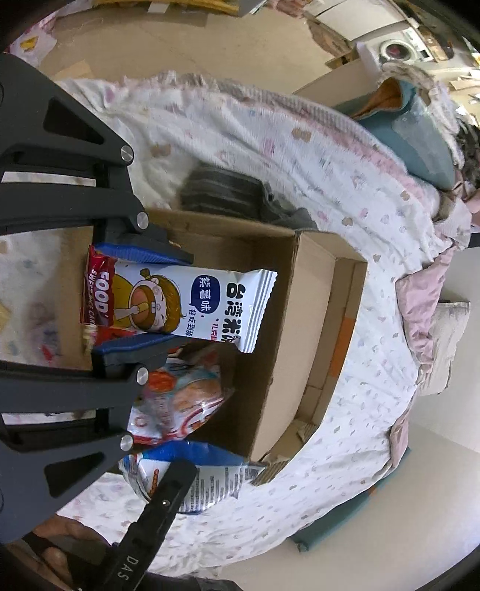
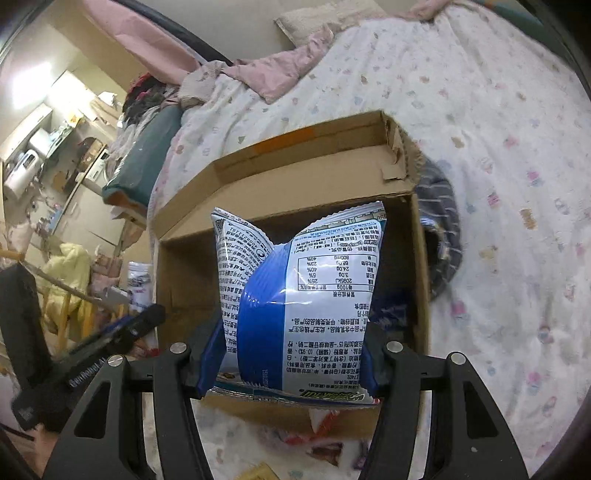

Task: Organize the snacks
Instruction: 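Lower both snacks into the box and open both grippers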

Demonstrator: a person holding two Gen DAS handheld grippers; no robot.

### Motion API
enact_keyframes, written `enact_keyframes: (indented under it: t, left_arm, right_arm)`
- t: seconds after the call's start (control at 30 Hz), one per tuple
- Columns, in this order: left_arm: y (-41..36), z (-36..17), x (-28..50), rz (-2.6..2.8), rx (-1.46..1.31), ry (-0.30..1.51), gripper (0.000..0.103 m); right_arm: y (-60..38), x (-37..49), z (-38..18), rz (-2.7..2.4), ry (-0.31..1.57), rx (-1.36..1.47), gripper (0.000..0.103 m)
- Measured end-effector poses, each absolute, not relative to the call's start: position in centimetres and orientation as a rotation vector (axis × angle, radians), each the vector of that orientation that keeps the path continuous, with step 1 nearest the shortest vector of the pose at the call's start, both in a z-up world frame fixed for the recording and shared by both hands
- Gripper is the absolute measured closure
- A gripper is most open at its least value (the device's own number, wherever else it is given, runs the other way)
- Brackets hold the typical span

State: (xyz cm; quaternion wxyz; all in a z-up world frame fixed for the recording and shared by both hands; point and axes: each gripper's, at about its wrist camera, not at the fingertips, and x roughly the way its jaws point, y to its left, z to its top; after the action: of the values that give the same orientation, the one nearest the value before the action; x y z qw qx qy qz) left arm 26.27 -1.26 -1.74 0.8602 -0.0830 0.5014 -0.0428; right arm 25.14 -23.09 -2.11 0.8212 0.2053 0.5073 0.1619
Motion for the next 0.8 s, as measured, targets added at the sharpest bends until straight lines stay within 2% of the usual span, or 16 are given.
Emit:
enact_keyframes:
  t: [0.2,0.37,0.47,0.8]
  left_arm:
    - [-1.0,-3.5,27.5,-0.078,-0.18,1.109,0.073]
    - [-0.7,-2.8,27.2,-0.069,-0.17,1.092,0.073]
    - [-0.5,-2.8,27.4,-0.068,-0.157,1.088,0.073]
    - [-1.5,-3.7,27.6,-0.107,-0.159,1.118,0.073]
  right_arm:
    - [-19.9,27.4,-3.8,0.406,1.125,0.423,0.042]
    - [-17.8,28.8,-4.7,0.466,1.154,0.453,0.04]
    - [-17.4,28.9,-5.0,0.488,1.16,0.497,0.019]
    - [-20.7,27.8,-5.1,0.427,1.152,0.522,0.019]
